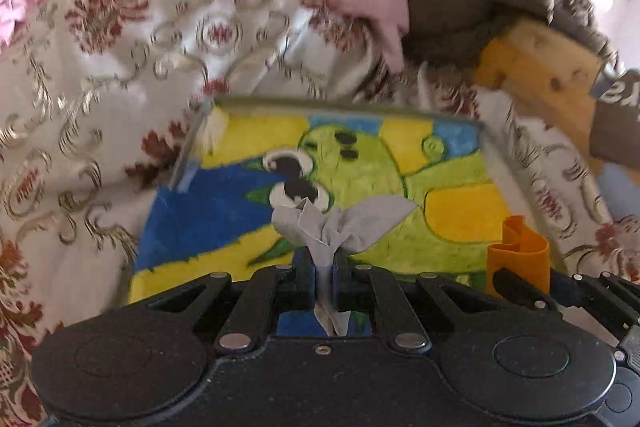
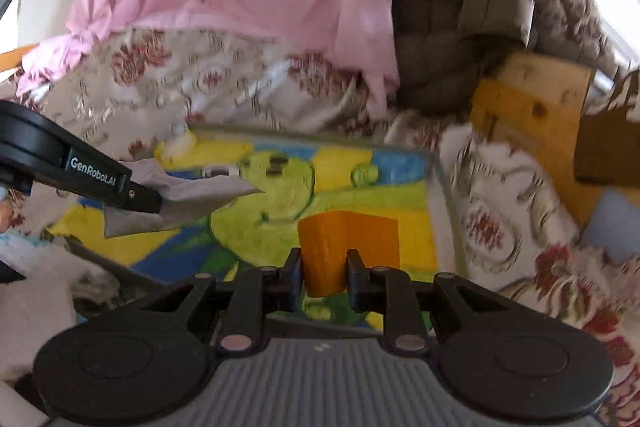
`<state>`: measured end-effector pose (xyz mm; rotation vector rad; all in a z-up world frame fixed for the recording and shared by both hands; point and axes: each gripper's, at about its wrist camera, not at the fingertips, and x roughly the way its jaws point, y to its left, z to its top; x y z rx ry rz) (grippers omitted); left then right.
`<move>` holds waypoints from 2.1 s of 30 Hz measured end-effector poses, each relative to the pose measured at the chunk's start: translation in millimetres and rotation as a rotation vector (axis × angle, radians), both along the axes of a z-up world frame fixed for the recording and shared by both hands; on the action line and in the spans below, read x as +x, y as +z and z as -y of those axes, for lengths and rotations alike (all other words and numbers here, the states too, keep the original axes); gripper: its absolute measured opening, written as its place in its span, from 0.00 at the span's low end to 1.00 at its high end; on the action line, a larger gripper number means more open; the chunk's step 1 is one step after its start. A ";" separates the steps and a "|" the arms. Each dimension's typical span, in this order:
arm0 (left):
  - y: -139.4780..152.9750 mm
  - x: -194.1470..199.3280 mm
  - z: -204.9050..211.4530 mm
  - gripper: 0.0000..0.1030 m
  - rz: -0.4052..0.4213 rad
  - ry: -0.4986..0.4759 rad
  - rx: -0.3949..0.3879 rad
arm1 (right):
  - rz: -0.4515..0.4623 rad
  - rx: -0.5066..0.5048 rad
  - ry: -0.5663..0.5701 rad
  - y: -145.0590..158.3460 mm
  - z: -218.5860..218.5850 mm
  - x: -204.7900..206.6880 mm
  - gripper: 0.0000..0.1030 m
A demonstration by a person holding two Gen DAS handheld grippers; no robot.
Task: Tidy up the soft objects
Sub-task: 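Carry the grey cloth and orange piece over the frog-painting tray with both grippers, then open the left gripper on the grey cloth while the right gripper releases the orange piece, then move both grippers back toward the pile of items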
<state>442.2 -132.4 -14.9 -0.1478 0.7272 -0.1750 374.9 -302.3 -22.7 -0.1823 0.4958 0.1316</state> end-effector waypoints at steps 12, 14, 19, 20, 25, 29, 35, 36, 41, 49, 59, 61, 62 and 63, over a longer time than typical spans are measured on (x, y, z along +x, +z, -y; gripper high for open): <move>-14.4 6.6 12.9 0.19 -0.112 -0.031 0.051 | -0.022 0.042 0.014 -0.5 4.9 1.0 0.45; -13.6 5.2 10.3 0.31 -0.119 -0.012 0.045 | -0.027 0.053 0.012 1.9 7.8 1.1 0.51; -5.9 -2.2 0.7 0.56 -0.109 0.042 0.024 | -0.015 0.100 0.022 13.6 15.8 -5.3 0.66; -2.6 -5.4 -1.8 0.58 -0.099 0.055 0.014 | -0.005 0.108 0.023 17.1 16.8 -7.8 0.68; 20.4 -33.5 -11.7 0.74 -0.003 0.112 -0.018 | 0.052 0.140 0.010 40.5 20.1 -28.6 0.83; 42.9 -68.4 -16.9 0.87 0.111 0.141 -0.042 | 0.121 0.178 0.000 63.6 24.8 -57.2 0.90; 76.1 -135.6 -21.2 0.99 0.301 0.147 -0.034 | 0.260 0.257 -0.055 91.9 36.2 -122.6 1.00; 81.3 -148.0 -21.5 0.99 0.328 0.155 -0.026 | 0.284 0.269 -0.069 95.4 37.5 -134.9 1.00; 101.3 -200.1 -23.6 0.99 0.389 0.163 -0.005 | 0.402 0.286 -0.083 109.1 29.5 -200.3 1.00; 113.6 -275.9 -39.0 0.99 0.442 0.170 0.021 | 0.473 0.317 -0.091 103.8 9.9 -285.1 1.00; 91.3 -349.8 -65.6 0.99 0.430 0.159 0.054 | 0.348 0.273 -0.118 83.2 -18.4 -343.1 1.00; 83.6 -361.1 -71.0 0.99 0.425 0.150 0.053 | 0.323 0.260 -0.115 77.1 -23.4 -351.1 1.00; 80.1 -364.7 -73.0 0.99 0.422 0.147 0.053 | 0.313 0.252 -0.115 74.1 -25.5 -354.4 1.00; 75.5 -368.3 -74.7 0.99 0.414 0.143 0.056 | 0.300 0.247 -0.115 71.4 -27.8 -356.8 1.00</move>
